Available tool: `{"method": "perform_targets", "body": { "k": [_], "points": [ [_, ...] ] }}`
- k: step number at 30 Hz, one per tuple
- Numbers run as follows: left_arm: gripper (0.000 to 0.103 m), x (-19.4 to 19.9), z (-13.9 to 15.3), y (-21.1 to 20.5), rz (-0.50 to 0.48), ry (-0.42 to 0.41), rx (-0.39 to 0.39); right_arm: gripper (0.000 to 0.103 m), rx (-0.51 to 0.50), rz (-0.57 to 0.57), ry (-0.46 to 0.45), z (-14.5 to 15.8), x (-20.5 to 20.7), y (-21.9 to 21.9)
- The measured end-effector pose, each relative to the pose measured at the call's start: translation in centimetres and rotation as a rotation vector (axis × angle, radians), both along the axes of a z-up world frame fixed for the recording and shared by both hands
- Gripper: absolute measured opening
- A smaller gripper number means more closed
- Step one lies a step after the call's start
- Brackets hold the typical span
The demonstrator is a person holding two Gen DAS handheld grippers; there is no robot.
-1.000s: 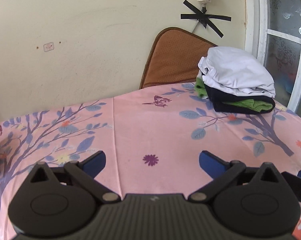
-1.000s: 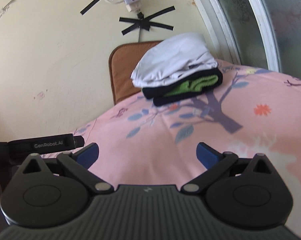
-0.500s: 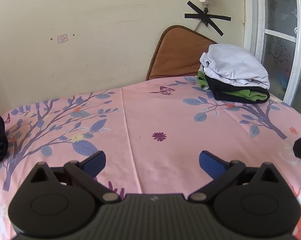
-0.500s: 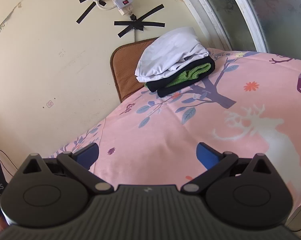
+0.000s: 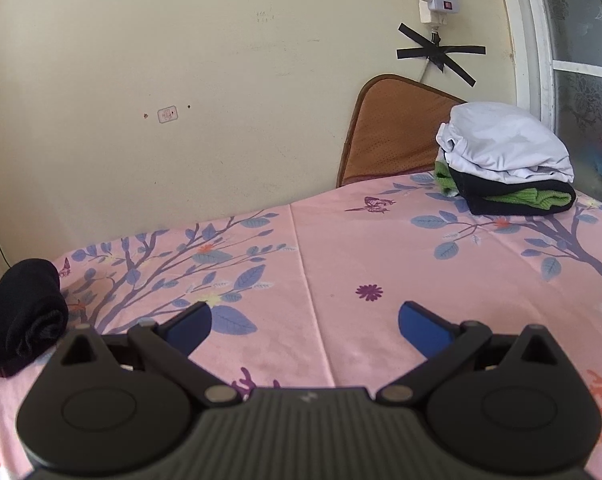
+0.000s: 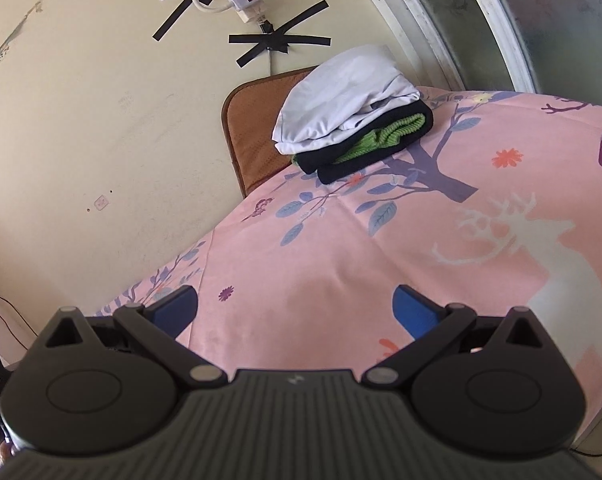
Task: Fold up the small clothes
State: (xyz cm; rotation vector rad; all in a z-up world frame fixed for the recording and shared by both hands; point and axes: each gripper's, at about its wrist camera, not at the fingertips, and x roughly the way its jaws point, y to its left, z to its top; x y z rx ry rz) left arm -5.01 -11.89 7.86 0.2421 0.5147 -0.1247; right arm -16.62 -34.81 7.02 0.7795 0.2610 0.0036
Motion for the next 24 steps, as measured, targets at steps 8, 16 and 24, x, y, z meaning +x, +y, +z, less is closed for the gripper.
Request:
{"method": "perform_targets", "body": {
  "k": [8,16,24],
  "points": [
    [0.103,-0.1,-0.6,-0.6,-0.019,-0.009,0.096,0.103,0.018,0.004,0.011,-0.4,-0.1,0.1],
    [0.103,-0.2,-0.6,-1.1,-0.010,-0.015,0.125,0.103,0.040,-0.011,0.017,-0.8,-0.2,-0.2],
    [0.103,-0.1,-0.8,-1.3,0.032,-0.014,0.165,0.103,0.056,-0.014,0.017,-1.2,-0.3,-0.4]
  ]
}}
